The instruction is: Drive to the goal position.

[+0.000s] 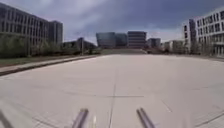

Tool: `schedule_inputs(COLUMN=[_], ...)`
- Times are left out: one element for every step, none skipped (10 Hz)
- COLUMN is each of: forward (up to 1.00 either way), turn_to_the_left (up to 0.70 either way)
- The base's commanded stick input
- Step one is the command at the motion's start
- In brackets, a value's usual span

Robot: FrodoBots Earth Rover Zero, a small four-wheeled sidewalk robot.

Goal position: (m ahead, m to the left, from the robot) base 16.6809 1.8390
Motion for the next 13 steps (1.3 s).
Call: schedule_inputs(forward=[1.00,1.00,1.00,1.00,1.00,1.00,1.00,1.00,1.00,1.00,1.00,1.00,1.00], turn_to_the_left=[0.00,0.00,0.00,0.00,0.00,0.00,0.00,0.00,0.00,0.00,0.00,0.00,0.00])
